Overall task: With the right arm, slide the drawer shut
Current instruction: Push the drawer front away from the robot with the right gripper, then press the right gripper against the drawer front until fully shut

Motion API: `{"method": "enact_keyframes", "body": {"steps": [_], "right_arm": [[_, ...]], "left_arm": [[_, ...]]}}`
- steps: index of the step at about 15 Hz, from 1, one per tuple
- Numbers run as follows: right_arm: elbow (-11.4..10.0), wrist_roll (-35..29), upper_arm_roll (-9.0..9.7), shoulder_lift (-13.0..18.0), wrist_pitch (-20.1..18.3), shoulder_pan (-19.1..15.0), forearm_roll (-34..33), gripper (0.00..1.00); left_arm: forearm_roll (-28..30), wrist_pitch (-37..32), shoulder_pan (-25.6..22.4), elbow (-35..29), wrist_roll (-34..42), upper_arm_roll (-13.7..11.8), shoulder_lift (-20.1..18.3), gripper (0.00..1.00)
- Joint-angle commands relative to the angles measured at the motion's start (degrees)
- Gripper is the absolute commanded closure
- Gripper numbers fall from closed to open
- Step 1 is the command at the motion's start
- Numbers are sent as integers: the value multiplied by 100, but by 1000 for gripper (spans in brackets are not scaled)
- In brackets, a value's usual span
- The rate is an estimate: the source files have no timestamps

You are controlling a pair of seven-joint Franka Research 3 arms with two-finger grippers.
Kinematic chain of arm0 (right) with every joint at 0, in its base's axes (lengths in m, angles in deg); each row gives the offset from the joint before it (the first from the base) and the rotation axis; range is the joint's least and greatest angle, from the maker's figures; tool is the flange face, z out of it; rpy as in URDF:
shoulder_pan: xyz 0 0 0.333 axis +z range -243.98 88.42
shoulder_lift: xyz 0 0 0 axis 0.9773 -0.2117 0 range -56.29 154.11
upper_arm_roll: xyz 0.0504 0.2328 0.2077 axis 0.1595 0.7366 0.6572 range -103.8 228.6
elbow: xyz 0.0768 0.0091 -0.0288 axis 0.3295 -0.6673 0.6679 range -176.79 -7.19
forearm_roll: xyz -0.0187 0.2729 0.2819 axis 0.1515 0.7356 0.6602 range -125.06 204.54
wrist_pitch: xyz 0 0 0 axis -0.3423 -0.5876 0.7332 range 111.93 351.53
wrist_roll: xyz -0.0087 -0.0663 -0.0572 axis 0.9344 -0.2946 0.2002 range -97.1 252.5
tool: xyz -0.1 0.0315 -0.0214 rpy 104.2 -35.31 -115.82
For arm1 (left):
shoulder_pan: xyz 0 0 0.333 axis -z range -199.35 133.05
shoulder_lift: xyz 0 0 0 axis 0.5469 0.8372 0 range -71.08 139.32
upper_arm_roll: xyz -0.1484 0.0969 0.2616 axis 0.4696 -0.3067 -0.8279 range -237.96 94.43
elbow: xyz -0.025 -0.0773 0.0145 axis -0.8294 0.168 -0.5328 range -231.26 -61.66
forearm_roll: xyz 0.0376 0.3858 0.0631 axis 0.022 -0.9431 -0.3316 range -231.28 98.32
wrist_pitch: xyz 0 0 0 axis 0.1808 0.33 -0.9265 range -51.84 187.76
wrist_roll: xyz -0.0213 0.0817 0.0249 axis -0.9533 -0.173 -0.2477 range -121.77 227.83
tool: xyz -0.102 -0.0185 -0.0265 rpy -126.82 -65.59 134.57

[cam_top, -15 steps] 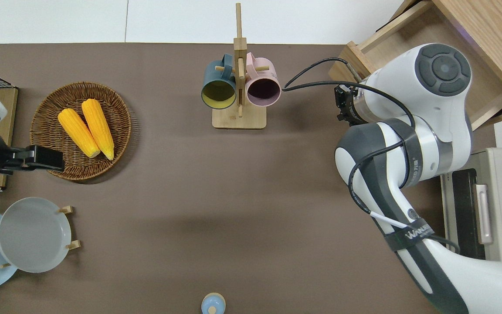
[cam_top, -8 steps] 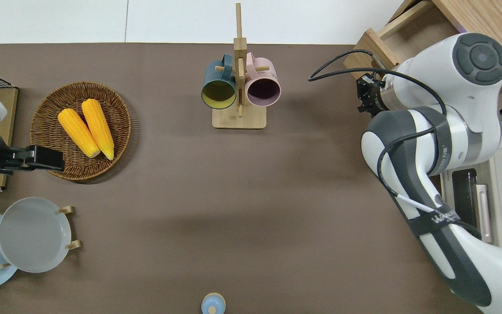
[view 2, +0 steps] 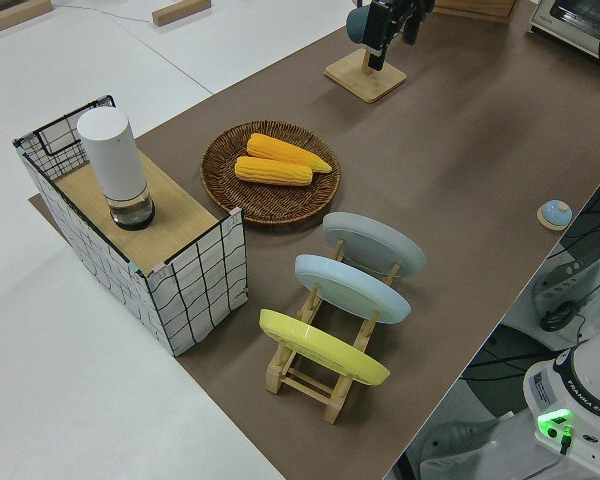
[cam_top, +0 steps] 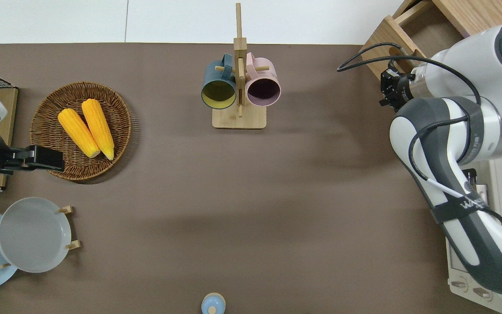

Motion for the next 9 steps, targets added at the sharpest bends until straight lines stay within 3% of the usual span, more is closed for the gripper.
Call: {"method": "enact_keyframes", "body": {"steps": [1, 9], "right_arm": [[299, 356, 74, -218, -11, -222, 164, 1000], [396, 1015, 74, -261, -2, -442, 102, 1000]], "left_arm": [[-65, -76, 26, -28, 42, -29, -57, 5], [-65, -67, 26, -28, 42, -29, -57, 2]]}}
